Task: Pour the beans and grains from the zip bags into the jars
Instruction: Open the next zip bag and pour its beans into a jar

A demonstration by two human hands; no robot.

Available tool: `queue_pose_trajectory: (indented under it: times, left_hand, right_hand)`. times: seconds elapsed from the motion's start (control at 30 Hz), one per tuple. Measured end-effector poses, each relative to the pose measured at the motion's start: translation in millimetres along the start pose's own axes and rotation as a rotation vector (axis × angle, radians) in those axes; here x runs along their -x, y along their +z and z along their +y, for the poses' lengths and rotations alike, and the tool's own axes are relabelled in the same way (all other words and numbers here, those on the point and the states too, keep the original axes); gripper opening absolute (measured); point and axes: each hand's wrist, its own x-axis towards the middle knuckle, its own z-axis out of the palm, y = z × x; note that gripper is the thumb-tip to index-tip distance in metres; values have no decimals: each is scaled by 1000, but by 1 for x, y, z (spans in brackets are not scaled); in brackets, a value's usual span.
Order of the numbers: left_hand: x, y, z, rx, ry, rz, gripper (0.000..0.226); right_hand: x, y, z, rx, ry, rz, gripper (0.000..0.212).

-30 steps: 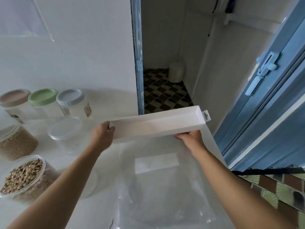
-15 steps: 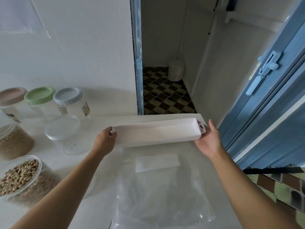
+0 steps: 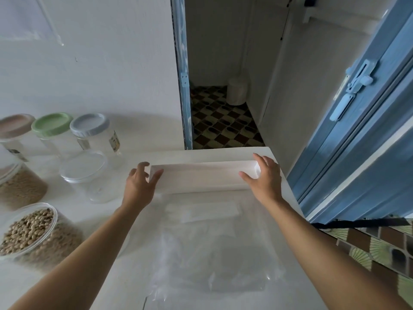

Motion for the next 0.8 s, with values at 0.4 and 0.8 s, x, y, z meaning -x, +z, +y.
queue_pose_trajectory:
  times: [0.4, 0.8]
  left_hand:
    - [139, -1, 26, -379, 471, -701, 98]
    - [176, 25, 17, -601, 506, -522, 83]
  right_hand:
    - [86, -47, -62, -7, -381, -602, 64]
    - [131, -22, -21, 402, -528, -742, 98]
